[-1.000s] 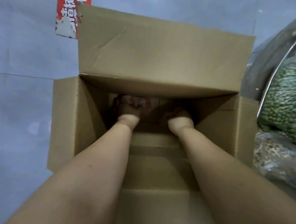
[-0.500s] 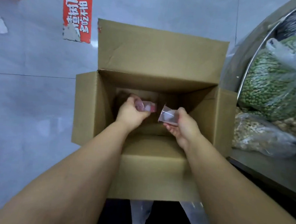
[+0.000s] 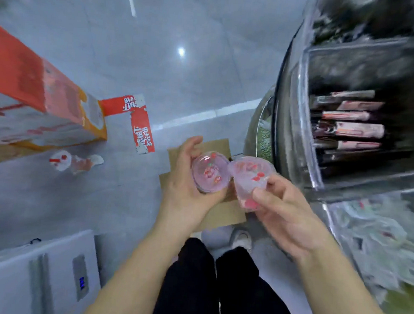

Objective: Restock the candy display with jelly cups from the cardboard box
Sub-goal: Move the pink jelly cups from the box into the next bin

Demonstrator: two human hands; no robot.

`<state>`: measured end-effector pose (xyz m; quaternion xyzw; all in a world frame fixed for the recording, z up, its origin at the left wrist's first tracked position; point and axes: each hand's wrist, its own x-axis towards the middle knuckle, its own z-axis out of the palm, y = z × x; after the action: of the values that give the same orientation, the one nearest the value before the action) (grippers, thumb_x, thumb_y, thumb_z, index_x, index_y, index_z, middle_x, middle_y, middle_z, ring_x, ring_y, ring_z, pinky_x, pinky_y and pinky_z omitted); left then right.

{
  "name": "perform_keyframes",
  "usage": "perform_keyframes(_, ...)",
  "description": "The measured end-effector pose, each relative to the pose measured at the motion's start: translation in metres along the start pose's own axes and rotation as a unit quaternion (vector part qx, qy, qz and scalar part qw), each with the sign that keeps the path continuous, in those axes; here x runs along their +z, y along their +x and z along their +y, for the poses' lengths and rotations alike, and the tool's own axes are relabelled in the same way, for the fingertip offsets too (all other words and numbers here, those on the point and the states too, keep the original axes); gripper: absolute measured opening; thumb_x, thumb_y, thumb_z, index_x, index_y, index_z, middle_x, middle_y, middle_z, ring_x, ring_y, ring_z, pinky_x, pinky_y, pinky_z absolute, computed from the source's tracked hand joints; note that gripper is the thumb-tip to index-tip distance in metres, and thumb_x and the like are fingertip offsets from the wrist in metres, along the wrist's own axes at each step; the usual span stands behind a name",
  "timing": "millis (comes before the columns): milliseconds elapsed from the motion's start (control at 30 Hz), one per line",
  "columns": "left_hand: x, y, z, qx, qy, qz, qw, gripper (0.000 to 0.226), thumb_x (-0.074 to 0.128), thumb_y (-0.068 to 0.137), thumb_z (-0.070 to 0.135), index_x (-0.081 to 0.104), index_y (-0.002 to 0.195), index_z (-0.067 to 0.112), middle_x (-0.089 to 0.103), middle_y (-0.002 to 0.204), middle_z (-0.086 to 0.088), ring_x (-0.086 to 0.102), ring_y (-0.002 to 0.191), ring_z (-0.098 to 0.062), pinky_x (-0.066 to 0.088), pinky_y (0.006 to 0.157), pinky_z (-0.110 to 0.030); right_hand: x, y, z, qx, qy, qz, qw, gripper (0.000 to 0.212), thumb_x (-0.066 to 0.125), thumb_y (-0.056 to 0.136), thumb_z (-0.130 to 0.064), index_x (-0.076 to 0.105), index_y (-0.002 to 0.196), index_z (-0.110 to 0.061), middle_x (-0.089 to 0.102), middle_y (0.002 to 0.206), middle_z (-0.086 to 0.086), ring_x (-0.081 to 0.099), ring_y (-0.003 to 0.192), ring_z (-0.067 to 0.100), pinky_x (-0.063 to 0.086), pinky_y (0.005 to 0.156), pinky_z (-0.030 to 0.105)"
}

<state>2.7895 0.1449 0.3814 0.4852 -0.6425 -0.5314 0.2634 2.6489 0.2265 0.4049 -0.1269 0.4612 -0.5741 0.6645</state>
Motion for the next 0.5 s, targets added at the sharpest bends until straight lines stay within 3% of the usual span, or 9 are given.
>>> perform_keyframes(67,-0.002,-0.005,0.050,0.040,-0.008,-0.020,0.999,0.063,0.076,0.055,0.035,0.043,0.107,0.046,0.060,0.100,0.017,0.059,0.091,0.008,0.042,0.081,-0.007,0.013,-0.036,-0.038,-0.062,-0.053,0.021,0.996,0.036,0.059,0.073,0.004,0.067,0.106,-0.009,0.072,0.095,-0.001,0.064,0.083,0.007,0.049,0.070,0.016)
perform_keyframes(133,0.002,-0.009,0.095,0.093,-0.006,-0.056,0.994,0.056,0.076,0.053,0.036,0.047,0.099,0.050,0.061,0.097,0.025,0.058,0.089,0.011,0.040,0.076,-0.003,0.017,-0.073,-0.071,-0.126,-0.104,0.057,0.985,0.041,0.062,0.071,0.006,0.062,0.110,-0.006,0.071,0.097,0.000,0.064,0.085,0.007,0.050,0.072,0.017)
perform_keyframes(267,0.035,-0.026,0.169,0.167,-0.035,-0.140,0.975,0.052,0.078,0.054,0.042,0.046,0.092,0.053,0.062,0.094,0.028,0.059,0.087,0.008,0.041,0.071,-0.001,0.007,-0.146,-0.116,-0.210,-0.189,0.139,0.949,0.042,0.069,0.071,0.002,0.060,0.105,-0.021,0.069,0.097,-0.006,0.064,0.088,0.005,0.049,0.074,0.013)
perform_keyframes(400,0.095,-0.052,0.226,0.232,-0.098,-0.228,0.940,0.055,0.080,0.059,0.024,0.038,0.093,0.035,0.060,0.090,0.036,0.057,0.082,0.016,0.040,0.068,0.001,-0.016,-0.213,-0.142,-0.265,-0.226,0.226,0.910,0.039,0.076,0.066,-0.020,0.054,0.096,-0.035,0.066,0.088,-0.015,0.060,0.078,-0.002,0.045,0.068,0.010)
perform_keyframes(500,0.140,-0.074,0.255,0.222,-0.144,-0.284,0.921,0.054,0.070,0.060,0.034,0.035,0.101,0.034,0.055,0.089,0.038,0.056,0.081,0.016,0.043,0.069,-0.002,-0.038,-0.256,-0.151,-0.277,-0.242,0.281,0.886,0.044,0.075,0.061,-0.036,0.051,0.098,-0.037,0.065,0.093,-0.012,0.060,0.084,0.003,0.047,0.077,0.020)
